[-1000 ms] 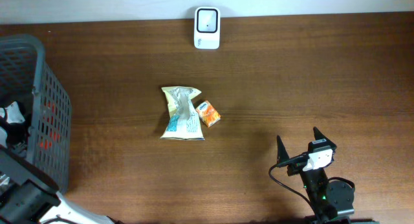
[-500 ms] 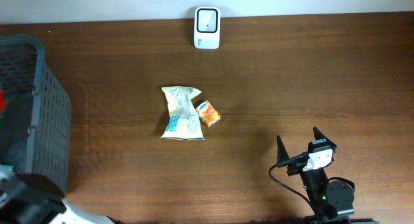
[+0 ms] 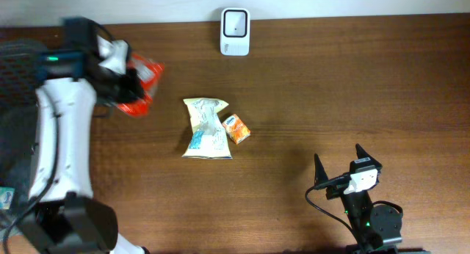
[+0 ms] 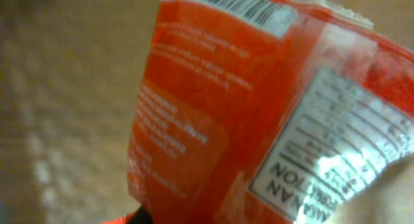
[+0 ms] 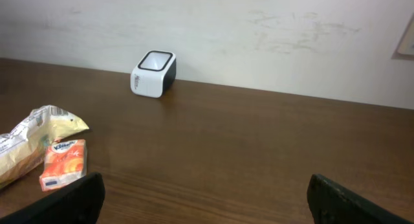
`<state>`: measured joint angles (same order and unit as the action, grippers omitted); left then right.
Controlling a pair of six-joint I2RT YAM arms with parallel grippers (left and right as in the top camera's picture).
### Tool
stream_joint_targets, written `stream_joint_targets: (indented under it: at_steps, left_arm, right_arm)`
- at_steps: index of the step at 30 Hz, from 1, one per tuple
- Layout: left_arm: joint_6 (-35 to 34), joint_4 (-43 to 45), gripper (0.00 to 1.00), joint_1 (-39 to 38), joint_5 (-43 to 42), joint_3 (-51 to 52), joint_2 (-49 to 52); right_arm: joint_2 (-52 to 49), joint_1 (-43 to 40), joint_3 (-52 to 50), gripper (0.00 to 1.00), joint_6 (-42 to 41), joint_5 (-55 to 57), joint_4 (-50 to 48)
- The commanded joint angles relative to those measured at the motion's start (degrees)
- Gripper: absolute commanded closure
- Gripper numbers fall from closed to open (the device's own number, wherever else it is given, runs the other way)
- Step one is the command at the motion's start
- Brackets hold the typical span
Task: Scan the item barcode
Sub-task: 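Carry the red snack bag out and place it beside the white bag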
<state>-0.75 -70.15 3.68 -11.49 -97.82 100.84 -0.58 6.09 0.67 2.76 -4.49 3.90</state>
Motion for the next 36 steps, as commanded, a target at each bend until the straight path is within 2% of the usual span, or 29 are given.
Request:
stream_joint_targets:
  at_steps: [1,2,3,4,5,7,8,11,13,14,16,19,21,24,27,31,36]
  left_arm:
    - [-7.28,8.98,0.96,-3.65,4.04,13.07,0.81]
    - [-10.29,13.81,0.92,-5.31,3.76,19.19,1.64]
    - [-10.8,15.39,0.78,-6.27,3.48,21.18,2.29]
    - [-10.78,16.31,0.48,-7.37,2.8,22.21,3.02]
    - [-10.78,16.59,0.32,-8.13,2.16,22.23,3.32]
    - [-10.75,17.4,0.11,-9.4,1.68,21.29,3.13]
    - [-10.73,17.14,0.06,-9.55,1.68,19.37,3.02]
    - [-10.73,13.11,0.06,-8.66,3.69,9.2,1.79]
    - [-10.75,7.56,0.06,-6.27,8.2,-2.71,-0.24]
    - [-10.78,3.48,0.05,-3.78,11.43,-10.71,-1.79]
    - [-10.8,-1.01,0.01,0.9,15.82,-18.73,-4.44]
    - [-17.33,-5.33,0.01,11.72,24.02,-21.38,-9.64]
    - [-20.76,-8.98,0.01,20.44,23.98,-21.38,-10.47]
    - [-21.99,-10.45,0.01,31.36,23.93,-17.46,-10.43]
    - [-22.36,-5.57,0.0,38.18,24.0,-7.58,-10.43]
    - [-22.36,10.45,0.0,45.16,28.04,12.22,-10.43]
    - [-22.34,28.7,0.01,49.44,28.3,27.06,-9.01]
  right_arm:
    - [0.37,-0.15,-0.35,0.01,-0.42,0.26,0.22]
    - [0.37,-0.15,-0.35,0.01,-0.42,0.26,0.22]
    - [0.37,-0.15,-0.35,0.01,-0.42,0.26,0.22]
    - [0.37,-0.15,-0.35,0.01,-0.42,0.26,0.22]
    - [0.37,-0.15,-0.35,0.01,-0.42,0.26,0.22]
    - [0.37,-0.15,-0.35,0.01,-0.42,0.26,0.22]
    - [0.37,-0.15,-0.35,0.01,-0.42,0.28,0.22]
    - [0.37,-0.15,-0.35,0.01,-0.42,0.26,0.22]
    - [0.37,-0.15,-0.35,0.01,-0.42,0.26,0.22]
    - [0.37,-0.15,-0.35,0.01,-0.42,0.26,0.22]
    - [0.37,-0.15,-0.35,0.01,-0.42,0.26,0.22]
    - [0.37,-0.15,-0.35,0.01,-0.42,0.28,0.22]
    - [0.37,-0.15,-0.35,0.01,-0.42,0.26,0.22]
    - [0.37,-0.15,-0.35,0.02,-0.42,0.28,0.22]
    - [0.37,-0.15,-0.35,0.01,-0.42,0.26,0.22]
    - [0.37,-0.15,-0.35,0.01,-0.42,0.26,0.22]
    - [0.37,-0.15,-0.35,0.01,-0.42,0.28,0.22]
